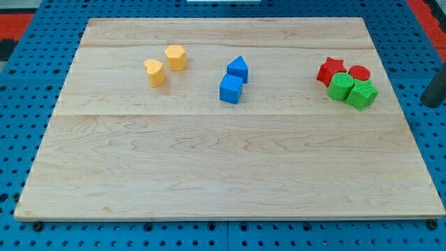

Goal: Touch the bottom side of the red star

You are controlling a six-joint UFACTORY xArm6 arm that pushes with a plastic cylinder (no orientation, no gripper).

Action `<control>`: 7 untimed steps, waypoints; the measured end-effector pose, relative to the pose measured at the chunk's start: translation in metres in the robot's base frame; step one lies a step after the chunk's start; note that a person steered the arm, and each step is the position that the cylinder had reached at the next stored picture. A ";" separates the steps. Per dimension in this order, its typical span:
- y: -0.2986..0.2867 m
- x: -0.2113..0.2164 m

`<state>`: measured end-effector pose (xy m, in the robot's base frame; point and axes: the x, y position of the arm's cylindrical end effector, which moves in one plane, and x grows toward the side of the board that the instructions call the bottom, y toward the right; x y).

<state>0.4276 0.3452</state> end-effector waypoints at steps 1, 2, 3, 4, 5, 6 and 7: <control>0.000 0.000; -0.013 0.000; -0.035 0.001; -0.068 -0.011; -0.066 -0.022; -0.066 -0.040; -0.089 -0.066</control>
<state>0.3620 0.2561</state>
